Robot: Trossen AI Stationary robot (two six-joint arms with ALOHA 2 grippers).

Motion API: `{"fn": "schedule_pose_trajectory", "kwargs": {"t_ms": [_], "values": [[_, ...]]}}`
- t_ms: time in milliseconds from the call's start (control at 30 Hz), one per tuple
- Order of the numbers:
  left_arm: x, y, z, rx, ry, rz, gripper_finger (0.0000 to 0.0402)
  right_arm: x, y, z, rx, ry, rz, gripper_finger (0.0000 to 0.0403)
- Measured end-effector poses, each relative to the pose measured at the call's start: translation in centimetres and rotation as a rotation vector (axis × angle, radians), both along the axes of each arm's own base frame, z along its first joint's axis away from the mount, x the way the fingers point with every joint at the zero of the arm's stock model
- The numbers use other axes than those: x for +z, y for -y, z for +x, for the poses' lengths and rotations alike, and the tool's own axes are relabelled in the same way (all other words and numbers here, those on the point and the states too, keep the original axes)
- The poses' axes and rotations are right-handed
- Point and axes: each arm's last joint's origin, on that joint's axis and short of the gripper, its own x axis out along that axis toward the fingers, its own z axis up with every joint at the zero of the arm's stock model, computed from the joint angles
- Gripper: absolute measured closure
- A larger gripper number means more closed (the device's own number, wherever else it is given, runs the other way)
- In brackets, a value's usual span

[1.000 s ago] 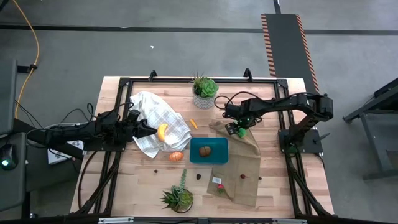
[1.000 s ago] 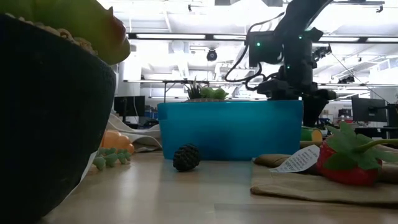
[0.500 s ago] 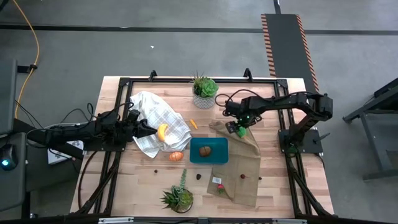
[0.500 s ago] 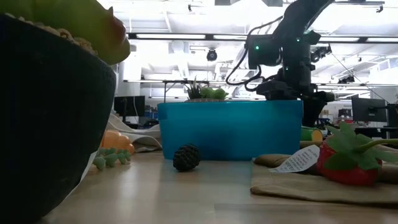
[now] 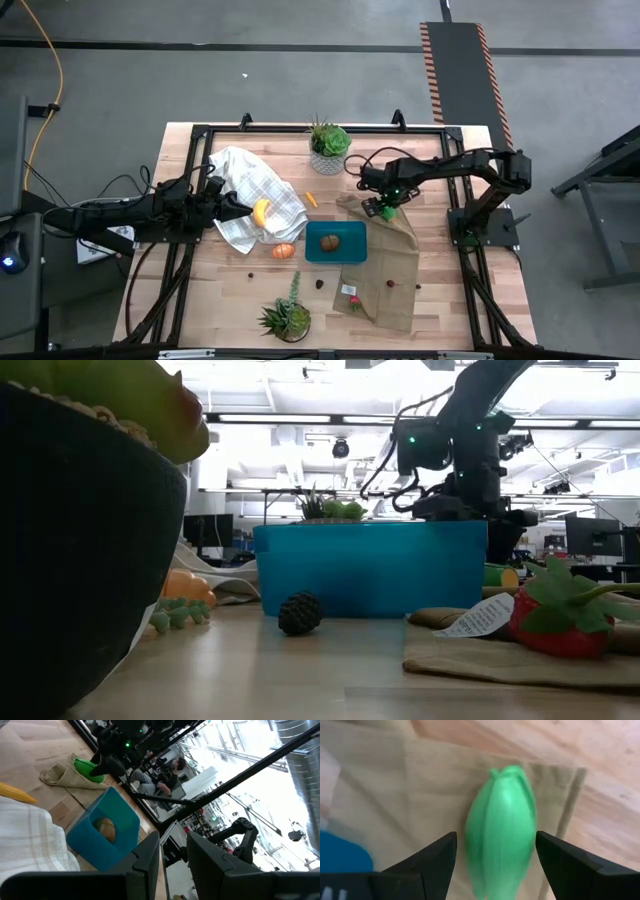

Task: Pick and placing Produce into tupperware
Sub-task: Put the green corn into the blue bin

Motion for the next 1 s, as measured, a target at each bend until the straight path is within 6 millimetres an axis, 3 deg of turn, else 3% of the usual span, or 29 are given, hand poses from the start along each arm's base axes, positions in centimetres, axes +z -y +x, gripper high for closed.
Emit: {"fn": "schedule_pose_trajectory", "kwargs": {"t_ms": [233,600,1000], "values": [[0.0,0.0,0.0,-0.001,0.0,0.0,0.0314,-0.01,0.04,-0.19,0.005,-0.018,0.001,0.0145],[0.01,0.01,0.0,-0.004,0.001,0.0,0.0314,0.01,0.02,-0.24,0.012,-0.022,0.008,0.0202],[0.01,0.01,0.0,-0.003,0.0,0.0,0.0314,0.55,-0.04,-0.37,0.021,-0.003,0.004,0.0208]]}}
